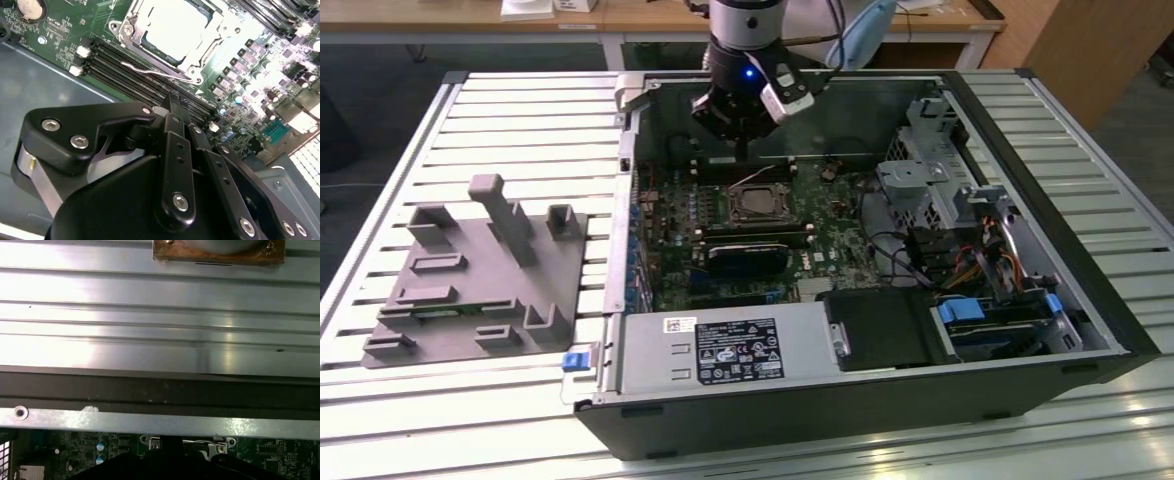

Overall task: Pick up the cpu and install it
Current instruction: 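Install the first cpu locking lever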

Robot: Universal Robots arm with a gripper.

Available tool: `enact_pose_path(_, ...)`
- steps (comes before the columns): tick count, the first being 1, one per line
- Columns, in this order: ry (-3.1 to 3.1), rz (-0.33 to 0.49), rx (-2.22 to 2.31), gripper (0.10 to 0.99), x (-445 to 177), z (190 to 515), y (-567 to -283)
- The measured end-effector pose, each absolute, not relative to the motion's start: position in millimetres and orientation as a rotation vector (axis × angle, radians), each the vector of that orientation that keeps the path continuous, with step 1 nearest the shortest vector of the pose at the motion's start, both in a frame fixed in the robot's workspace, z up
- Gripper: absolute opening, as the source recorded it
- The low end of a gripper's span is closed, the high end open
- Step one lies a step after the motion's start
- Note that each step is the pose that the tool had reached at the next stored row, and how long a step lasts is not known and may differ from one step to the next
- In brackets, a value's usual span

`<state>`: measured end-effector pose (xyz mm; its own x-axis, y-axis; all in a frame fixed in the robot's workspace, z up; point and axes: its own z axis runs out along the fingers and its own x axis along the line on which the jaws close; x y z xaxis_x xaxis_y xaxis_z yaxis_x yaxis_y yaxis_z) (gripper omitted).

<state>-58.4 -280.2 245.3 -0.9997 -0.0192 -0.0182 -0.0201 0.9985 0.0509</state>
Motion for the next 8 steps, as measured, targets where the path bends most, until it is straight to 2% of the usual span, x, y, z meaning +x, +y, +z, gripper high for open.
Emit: enact_pose_path(8, 3.123, 0.083, -0.023, 0.106, -54.7, 234.6, -280.8)
